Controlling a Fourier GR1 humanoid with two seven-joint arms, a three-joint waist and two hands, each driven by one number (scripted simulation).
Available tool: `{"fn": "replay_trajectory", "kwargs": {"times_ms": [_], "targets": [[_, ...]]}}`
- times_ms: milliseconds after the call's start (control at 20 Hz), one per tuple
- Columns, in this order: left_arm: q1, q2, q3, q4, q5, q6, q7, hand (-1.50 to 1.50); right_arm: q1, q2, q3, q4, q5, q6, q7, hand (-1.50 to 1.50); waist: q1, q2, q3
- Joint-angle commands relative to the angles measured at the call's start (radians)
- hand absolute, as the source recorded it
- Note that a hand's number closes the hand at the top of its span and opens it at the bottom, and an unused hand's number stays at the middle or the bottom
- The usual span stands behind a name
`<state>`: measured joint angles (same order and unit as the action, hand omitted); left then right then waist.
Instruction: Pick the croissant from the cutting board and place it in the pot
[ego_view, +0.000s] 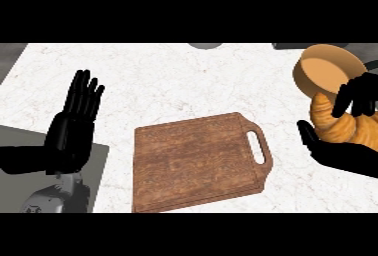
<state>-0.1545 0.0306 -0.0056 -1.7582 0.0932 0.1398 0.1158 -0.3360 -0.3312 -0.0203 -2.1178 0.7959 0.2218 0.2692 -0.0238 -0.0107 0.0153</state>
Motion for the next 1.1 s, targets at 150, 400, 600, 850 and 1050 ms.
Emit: {"fn": "replay_trajectory", "kwargs": {"times_ms": [150, 400, 600, 850, 1050], "targets": [[0.018, 0.107, 0.074, 0.066, -0.021, -0.04, -0.048, 0.0, -0.084, -0.179, -0.274, 0.222, -0.14, 0.081, -0.089, 1.5, 0.028, 0.017, -0.015], [-0.053, 0.11, 0.083, 0.117, -0.004, -0.048, -0.049, 0.0, -0.127, -0.268, -0.367, 0.501, -0.149, 0.021, -0.259, 1.5, 0.04, 0.026, -0.015], [-0.08, 0.087, 0.068, 0.12, -0.022, -0.008, -0.02, 0.0, -0.17, -0.327, -0.425, 0.701, -0.178, -0.018, -0.4, 1.5, 0.044, 0.025, -0.014], [-0.1, 0.103, 0.054, 0.096, -0.016, -0.026, -0.007, 0.0, -0.23, -0.357, -0.417, 0.957, -0.155, -0.089, -0.567, 1.5, 0.061, 0.028, -0.013], [-0.093, 0.094, 0.046, 0.089, -0.031, -0.002, 0.012, 0.0, -0.293, -0.372, -0.39, 1.122, -0.093, -0.172, -0.643, 1.5, 0.069, 0.028, -0.013]]}}
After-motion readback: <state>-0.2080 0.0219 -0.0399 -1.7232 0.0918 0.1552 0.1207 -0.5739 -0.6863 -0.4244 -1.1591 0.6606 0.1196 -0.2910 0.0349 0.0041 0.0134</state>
